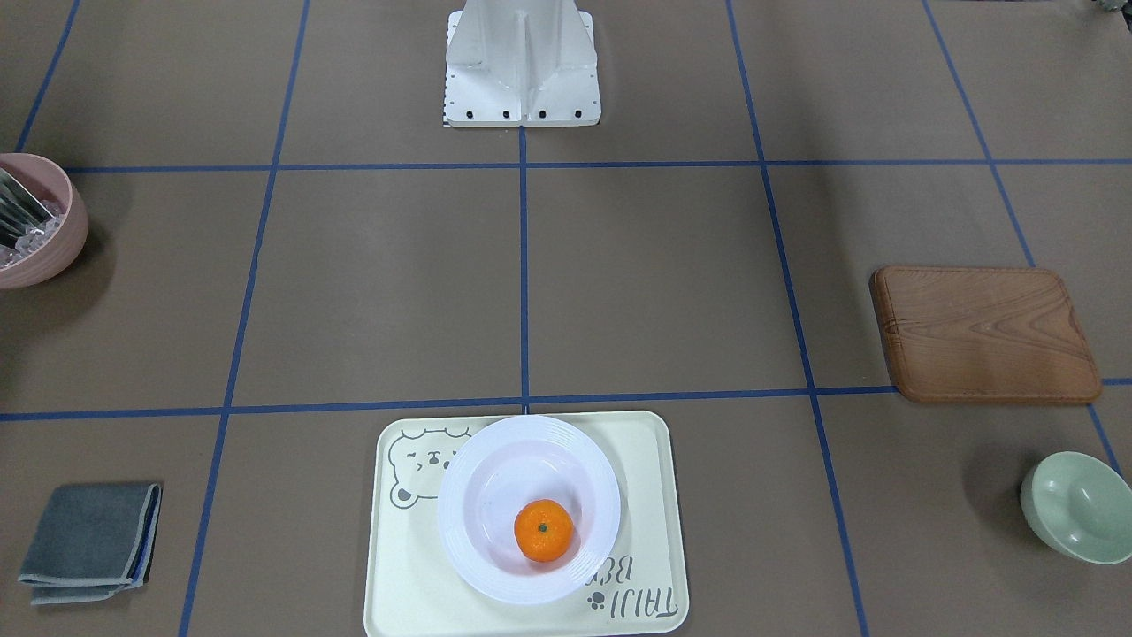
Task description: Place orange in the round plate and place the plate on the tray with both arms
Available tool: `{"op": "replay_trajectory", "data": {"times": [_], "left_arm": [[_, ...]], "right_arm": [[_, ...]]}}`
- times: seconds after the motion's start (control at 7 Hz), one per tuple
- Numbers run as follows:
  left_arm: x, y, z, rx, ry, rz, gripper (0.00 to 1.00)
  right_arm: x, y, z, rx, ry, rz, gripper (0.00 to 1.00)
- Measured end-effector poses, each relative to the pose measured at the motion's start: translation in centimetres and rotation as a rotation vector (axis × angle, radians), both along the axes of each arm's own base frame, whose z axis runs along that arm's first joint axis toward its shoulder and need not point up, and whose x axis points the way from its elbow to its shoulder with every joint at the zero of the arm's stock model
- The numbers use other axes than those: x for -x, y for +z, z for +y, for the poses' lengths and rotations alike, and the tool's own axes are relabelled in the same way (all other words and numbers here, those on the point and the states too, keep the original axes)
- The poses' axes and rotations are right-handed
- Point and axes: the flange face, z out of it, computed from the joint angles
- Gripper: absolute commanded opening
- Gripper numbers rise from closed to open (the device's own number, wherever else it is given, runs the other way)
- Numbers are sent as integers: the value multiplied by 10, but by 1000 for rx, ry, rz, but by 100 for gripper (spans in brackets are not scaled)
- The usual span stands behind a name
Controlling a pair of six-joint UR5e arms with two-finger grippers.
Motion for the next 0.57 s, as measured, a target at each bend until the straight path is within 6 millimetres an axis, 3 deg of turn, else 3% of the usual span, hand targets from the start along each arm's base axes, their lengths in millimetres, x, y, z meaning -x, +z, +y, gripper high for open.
{"op": "replay_trajectory", "data": {"times": [0.57], "left_arm": [[0, -7, -8, 30, -37, 3, 98]], "right_arm": [[16, -2, -4, 17, 2, -14, 100]]}}
